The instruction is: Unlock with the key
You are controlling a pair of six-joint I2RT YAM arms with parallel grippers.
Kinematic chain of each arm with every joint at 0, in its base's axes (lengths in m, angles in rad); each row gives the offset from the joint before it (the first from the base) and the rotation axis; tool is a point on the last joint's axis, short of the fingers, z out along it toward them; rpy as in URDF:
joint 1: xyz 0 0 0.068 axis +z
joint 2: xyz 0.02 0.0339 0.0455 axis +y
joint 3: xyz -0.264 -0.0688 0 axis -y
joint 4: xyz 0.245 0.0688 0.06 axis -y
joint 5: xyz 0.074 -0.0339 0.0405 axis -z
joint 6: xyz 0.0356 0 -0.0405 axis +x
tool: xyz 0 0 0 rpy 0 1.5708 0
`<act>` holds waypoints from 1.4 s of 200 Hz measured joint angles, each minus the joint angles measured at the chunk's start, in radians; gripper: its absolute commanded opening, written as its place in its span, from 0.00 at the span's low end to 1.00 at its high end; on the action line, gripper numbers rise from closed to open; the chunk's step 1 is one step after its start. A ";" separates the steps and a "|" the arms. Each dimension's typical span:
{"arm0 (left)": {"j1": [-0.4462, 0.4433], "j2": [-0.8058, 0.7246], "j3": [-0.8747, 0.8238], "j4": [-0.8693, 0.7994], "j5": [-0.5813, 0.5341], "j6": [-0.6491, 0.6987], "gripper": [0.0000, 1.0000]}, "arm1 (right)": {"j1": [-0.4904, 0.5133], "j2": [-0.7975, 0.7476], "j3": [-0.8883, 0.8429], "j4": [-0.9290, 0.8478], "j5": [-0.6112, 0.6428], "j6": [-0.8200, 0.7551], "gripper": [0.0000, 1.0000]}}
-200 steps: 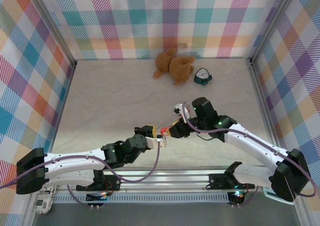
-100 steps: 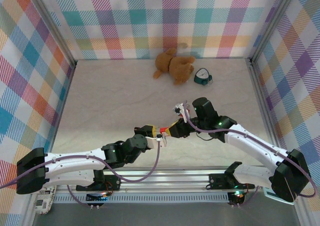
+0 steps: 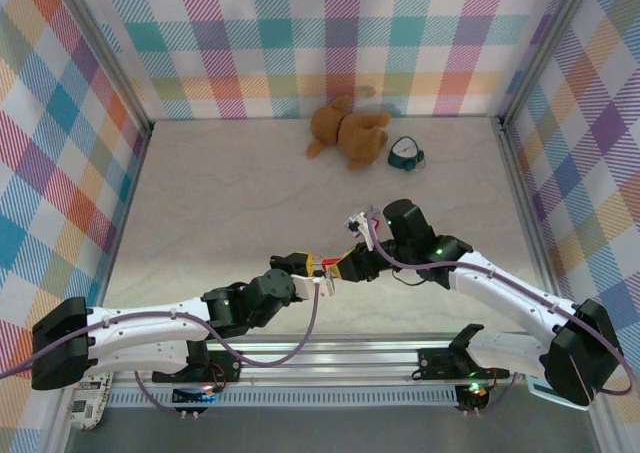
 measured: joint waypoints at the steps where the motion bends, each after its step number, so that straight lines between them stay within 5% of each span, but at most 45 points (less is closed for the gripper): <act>1: 0.000 0.000 0.000 0.000 0.001 -0.002 0.00 | 0.000 0.000 0.000 0.000 0.000 0.001 0.25; 49: 0.000 0.021 0.004 0.049 -0.012 0.019 0.00 | 0.002 -0.031 -0.003 0.003 0.012 0.058 0.19; 96: 0.026 0.206 -0.061 0.409 -0.101 0.169 0.06 | -0.015 0.001 -0.004 0.006 0.055 0.189 0.19; 113: 0.042 0.243 -0.072 0.494 -0.103 0.193 0.26 | -0.022 0.004 -0.004 0.009 0.078 0.215 0.18; 123: 0.048 0.249 -0.075 0.513 -0.111 0.216 0.48 | -0.022 0.007 -0.004 0.009 0.098 0.232 0.18; 158: 0.050 0.187 -0.071 0.452 -0.122 0.219 0.96 | -0.023 0.047 0.000 0.002 0.145 0.267 0.18; 228: 0.019 -0.155 -0.026 0.291 -0.262 0.109 0.98 | -0.071 0.388 0.328 0.010 0.150 0.264 0.17; 280: 0.021 -0.224 -0.051 0.484 -0.494 0.200 0.96 | -0.101 0.659 0.465 0.077 0.128 0.269 0.18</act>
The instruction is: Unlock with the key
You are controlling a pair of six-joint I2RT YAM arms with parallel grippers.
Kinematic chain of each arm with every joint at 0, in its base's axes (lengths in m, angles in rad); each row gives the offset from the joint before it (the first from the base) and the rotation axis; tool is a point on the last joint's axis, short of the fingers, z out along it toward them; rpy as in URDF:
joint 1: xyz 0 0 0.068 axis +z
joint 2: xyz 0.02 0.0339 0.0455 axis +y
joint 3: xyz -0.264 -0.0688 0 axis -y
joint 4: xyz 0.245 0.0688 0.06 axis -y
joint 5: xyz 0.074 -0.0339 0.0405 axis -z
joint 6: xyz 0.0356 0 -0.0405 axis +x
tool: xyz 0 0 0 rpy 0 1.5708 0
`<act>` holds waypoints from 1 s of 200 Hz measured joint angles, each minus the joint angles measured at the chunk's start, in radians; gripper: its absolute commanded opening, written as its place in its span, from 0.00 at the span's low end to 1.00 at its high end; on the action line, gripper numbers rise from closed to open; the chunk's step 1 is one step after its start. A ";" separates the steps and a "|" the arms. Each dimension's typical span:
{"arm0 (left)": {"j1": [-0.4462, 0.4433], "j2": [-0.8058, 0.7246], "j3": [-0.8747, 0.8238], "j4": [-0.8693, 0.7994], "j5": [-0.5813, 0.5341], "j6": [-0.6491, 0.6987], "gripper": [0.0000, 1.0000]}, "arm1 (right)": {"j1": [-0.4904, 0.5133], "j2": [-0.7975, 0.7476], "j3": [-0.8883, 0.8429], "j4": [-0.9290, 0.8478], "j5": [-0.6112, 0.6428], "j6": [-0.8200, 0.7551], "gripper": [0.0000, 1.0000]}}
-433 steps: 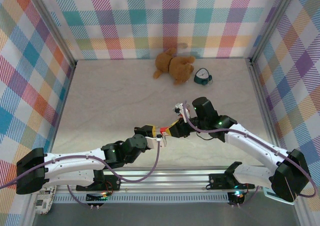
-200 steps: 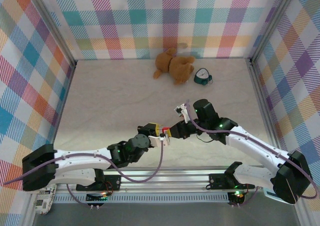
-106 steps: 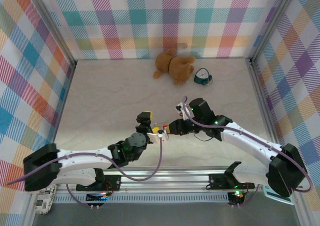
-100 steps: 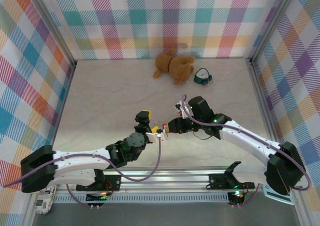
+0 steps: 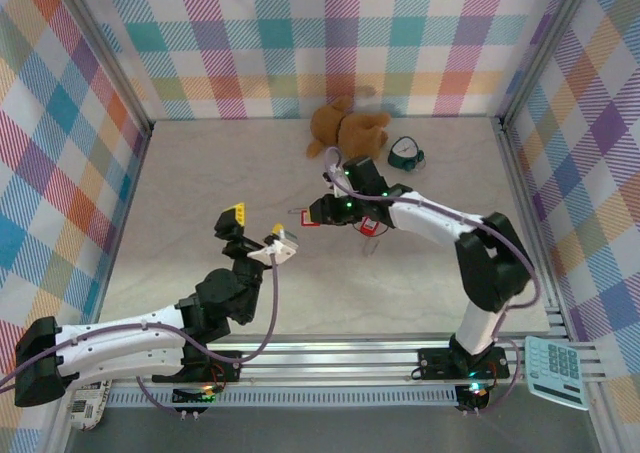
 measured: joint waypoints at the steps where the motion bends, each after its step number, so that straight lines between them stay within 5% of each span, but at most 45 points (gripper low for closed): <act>1: 0.000 0.000 0.000 0.003 -0.003 0.002 0.97 | 0.000 0.003 0.002 0.002 0.000 0.000 0.18; 49: 0.016 -0.114 -0.028 0.149 -0.130 -0.026 0.99 | -0.008 0.156 0.015 0.093 -0.012 0.055 0.19; 92: 0.030 -0.337 -0.035 -0.002 -0.138 -0.224 0.96 | -0.008 0.180 -0.040 0.180 -0.030 0.099 0.18; 167: 0.033 -0.272 -0.035 -0.111 -0.137 -0.300 0.97 | -0.008 0.169 -0.198 0.352 -0.080 0.161 0.19; 200: 0.033 -0.275 -0.035 -0.113 -0.132 -0.303 0.99 | -0.008 0.169 -0.203 0.356 -0.084 0.170 0.39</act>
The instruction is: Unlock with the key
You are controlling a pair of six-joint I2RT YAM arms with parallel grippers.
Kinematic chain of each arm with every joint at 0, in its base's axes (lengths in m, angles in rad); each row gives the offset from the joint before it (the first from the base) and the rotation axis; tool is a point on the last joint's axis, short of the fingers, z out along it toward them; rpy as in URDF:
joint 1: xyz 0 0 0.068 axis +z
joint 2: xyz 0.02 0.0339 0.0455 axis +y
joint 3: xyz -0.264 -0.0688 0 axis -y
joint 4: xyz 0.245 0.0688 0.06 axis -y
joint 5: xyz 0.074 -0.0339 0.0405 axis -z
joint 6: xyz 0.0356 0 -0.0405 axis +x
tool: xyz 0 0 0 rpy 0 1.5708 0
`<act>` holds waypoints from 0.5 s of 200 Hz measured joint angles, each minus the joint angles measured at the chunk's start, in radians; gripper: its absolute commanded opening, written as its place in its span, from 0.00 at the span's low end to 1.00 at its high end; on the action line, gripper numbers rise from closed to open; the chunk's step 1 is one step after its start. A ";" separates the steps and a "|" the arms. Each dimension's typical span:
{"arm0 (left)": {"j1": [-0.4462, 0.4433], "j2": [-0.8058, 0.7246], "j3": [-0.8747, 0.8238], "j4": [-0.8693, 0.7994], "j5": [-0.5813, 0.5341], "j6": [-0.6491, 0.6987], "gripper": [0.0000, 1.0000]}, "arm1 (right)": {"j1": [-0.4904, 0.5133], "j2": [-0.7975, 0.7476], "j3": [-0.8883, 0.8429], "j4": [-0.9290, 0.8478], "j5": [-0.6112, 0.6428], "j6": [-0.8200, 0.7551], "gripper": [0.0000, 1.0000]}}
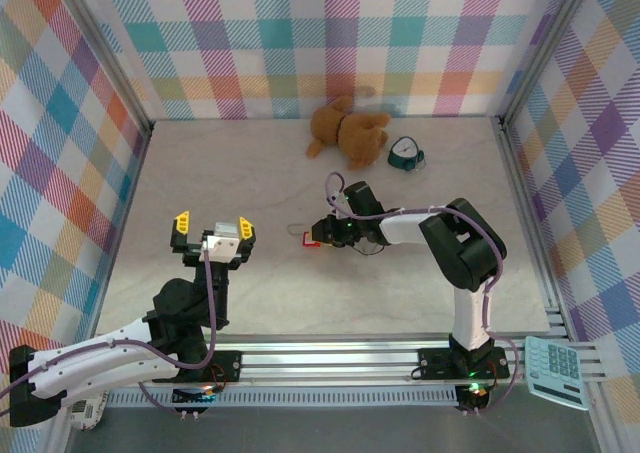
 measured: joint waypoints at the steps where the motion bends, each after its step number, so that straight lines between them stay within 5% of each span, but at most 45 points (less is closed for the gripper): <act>1: 0.000 0.000 0.000 -0.001 0.001 -0.001 0.99 | 0.000 0.000 0.000 -0.003 0.002 0.001 0.40; 44: 0.000 0.000 0.005 -0.051 0.018 -0.031 1.00 | 0.002 -0.003 0.061 -0.145 0.071 -0.058 0.63; 100: 0.000 0.016 0.021 -0.079 0.032 -0.080 1.00 | -0.003 -0.075 0.166 -0.446 0.358 -0.200 0.67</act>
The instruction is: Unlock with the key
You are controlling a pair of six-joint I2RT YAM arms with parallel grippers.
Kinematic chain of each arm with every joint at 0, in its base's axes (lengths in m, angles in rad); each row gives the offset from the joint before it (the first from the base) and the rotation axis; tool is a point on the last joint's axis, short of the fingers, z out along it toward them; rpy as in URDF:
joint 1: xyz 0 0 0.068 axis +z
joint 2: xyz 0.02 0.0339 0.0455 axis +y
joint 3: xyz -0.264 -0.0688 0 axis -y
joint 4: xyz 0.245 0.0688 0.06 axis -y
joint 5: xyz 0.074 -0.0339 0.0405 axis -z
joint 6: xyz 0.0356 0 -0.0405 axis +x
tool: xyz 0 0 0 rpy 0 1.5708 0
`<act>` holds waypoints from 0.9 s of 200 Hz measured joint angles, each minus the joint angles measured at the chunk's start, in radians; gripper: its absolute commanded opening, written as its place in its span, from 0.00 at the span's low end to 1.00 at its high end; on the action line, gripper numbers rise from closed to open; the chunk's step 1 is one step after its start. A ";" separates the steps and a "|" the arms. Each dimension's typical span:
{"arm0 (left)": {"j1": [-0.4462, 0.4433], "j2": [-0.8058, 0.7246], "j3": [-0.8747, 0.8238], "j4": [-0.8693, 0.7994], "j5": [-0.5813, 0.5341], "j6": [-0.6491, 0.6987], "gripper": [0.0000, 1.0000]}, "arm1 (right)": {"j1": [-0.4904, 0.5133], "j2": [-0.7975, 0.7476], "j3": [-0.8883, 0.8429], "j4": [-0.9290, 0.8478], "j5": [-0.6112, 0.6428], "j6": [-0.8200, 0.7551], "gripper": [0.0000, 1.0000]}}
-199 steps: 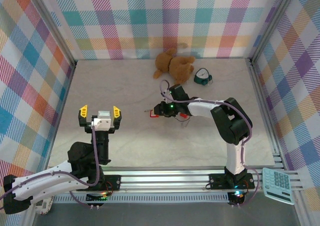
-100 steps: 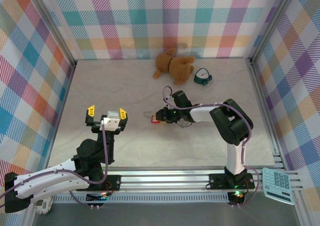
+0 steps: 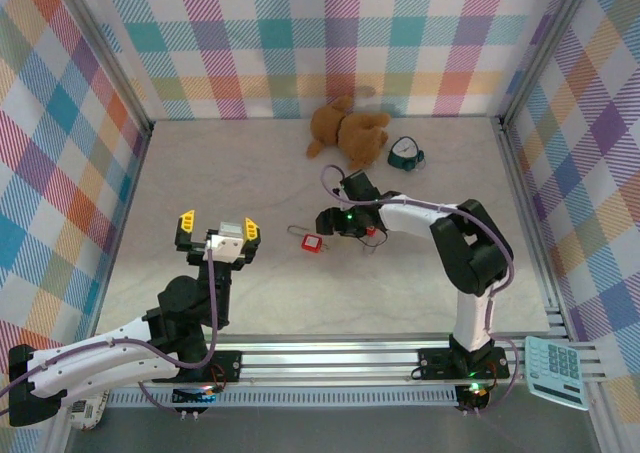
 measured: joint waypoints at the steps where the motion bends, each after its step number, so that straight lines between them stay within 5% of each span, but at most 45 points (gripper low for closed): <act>1: 0.000 0.001 0.000 0.000 0.000 -0.003 1.00 | -0.001 -0.005 0.000 -0.006 0.006 -0.003 0.67; 18: 0.000 0.004 0.009 -0.011 -0.001 -0.034 1.00 | -0.007 -0.082 0.001 -0.060 0.033 -0.039 0.69; 32: 0.000 0.005 0.033 -0.056 -0.001 -0.072 1.00 | -0.007 -0.173 -0.001 -0.081 0.032 -0.065 1.00; 60: 0.001 0.008 0.124 -0.238 0.055 -0.219 1.00 | 0.027 -0.469 -0.046 -0.062 0.047 -0.145 0.99; 80: 0.001 -0.006 0.168 -0.352 0.192 -0.345 1.00 | 0.103 -0.699 -0.077 -0.037 0.151 -0.219 0.99; 119: 0.028 -0.016 -0.016 -0.203 0.288 -0.346 1.00 | 0.138 -0.893 -0.146 -0.036 0.451 -0.350 0.99; 154: 0.219 0.051 -0.184 -0.071 0.333 -0.376 1.00 | 0.086 -1.025 -0.470 0.146 0.518 -0.586 0.99; 180: 0.480 0.069 -0.324 0.074 0.437 -0.402 1.00 | -0.024 -1.043 -0.606 0.264 0.507 -0.642 0.99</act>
